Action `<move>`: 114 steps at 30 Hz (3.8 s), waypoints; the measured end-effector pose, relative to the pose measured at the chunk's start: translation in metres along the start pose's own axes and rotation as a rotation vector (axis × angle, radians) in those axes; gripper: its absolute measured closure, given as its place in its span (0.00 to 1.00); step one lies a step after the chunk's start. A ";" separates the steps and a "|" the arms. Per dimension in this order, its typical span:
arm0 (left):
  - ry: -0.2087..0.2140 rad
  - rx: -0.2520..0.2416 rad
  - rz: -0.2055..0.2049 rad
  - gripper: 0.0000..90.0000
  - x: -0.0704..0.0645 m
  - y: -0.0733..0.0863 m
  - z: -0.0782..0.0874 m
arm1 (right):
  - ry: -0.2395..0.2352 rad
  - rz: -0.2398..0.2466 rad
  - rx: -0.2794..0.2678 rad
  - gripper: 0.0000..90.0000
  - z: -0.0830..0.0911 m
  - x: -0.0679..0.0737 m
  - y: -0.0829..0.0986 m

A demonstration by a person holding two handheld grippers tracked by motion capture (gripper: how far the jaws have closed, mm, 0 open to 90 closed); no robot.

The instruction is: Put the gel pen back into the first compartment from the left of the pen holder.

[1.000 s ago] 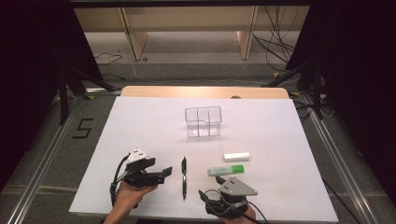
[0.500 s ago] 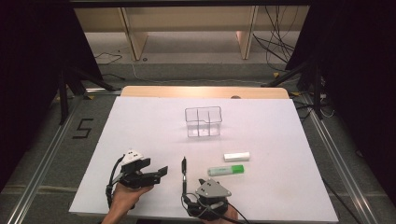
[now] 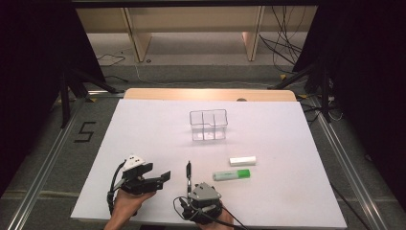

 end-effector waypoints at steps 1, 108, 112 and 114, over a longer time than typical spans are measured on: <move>0.001 0.001 0.001 0.22 0.000 0.000 0.000 | 0.001 0.000 0.007 0.40 -0.002 0.000 0.001; 0.008 0.007 0.008 0.21 0.000 0.001 -0.001 | 0.053 0.173 -0.043 0.89 0.021 -0.040 -0.027; 0.012 0.004 0.009 0.21 -0.001 0.000 0.000 | 0.053 0.223 -0.062 0.89 0.032 -0.040 -0.025; 0.016 0.008 0.004 0.21 -0.001 0.000 0.000 | 0.054 0.242 -0.068 0.89 0.036 -0.041 -0.022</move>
Point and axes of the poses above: each handheld gripper's, and its own axes: z roughly backward along the jaws, y roughly out of its underside, x roughly to its left, the point moved 10 cm from there along -z, roughly forward along the jaws, and after that the axes turned 2 degrees about z, right-handed, at the moved point
